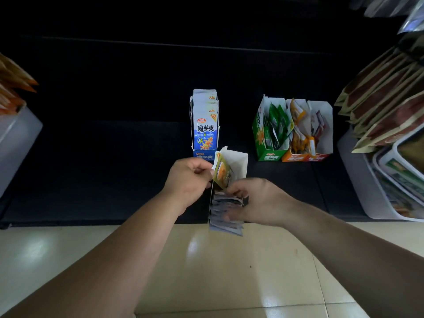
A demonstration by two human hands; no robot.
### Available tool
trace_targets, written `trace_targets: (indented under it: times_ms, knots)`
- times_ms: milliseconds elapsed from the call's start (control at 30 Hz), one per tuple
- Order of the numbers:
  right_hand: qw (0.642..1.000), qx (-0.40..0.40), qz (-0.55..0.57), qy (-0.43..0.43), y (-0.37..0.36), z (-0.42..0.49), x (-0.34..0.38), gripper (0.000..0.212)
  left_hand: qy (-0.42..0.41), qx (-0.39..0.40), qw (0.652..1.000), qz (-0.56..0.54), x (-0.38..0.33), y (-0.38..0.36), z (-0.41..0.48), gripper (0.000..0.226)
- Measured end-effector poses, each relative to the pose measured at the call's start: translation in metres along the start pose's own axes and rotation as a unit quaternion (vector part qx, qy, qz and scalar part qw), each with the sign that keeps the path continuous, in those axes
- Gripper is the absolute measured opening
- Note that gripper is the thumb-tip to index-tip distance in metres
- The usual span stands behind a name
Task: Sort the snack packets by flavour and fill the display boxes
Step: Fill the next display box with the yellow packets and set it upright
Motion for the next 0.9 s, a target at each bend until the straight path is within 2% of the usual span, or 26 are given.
trace_targets:
  times_ms: [167,233,367,633,900]
  knots:
    - [0.993,-0.041,0.114,-0.003,0.014,0.007,-0.007,0.025,-0.017,-0.013,1.0,0.015,-0.002,0.003,0.003,0.017]
    - [0.988,-0.074,0.136,-0.008,0.023,0.009,-0.011,0.006,-0.021,-0.007,1.0,0.019,-0.006,0.001,0.006,0.014]
    - [0.973,-0.1,0.203,-0.043,0.031,0.009,-0.019,0.03,-0.03,-0.015,0.999,0.003,-0.016,0.002,0.01,0.01]
    - [0.94,-0.131,0.31,-0.051,0.044,0.004,-0.021,0.026,0.005,-0.044,0.993,-0.108,-0.024,0.011,0.007,0.01]
    - [0.928,-0.114,0.349,-0.056,0.041,0.006,-0.025,0.04,0.007,-0.042,0.993,-0.113,-0.023,0.006,0.005,0.008]
Point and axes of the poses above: each hand's wrist, its own z-axis towards the middle knuckle, its own y-axis out of the back of the hand, x = y × z, the point moved 9 cm from there along z, towards the middle knuckle, and after that the axes turned 5 degrees about -y, right-handed, at the moved point
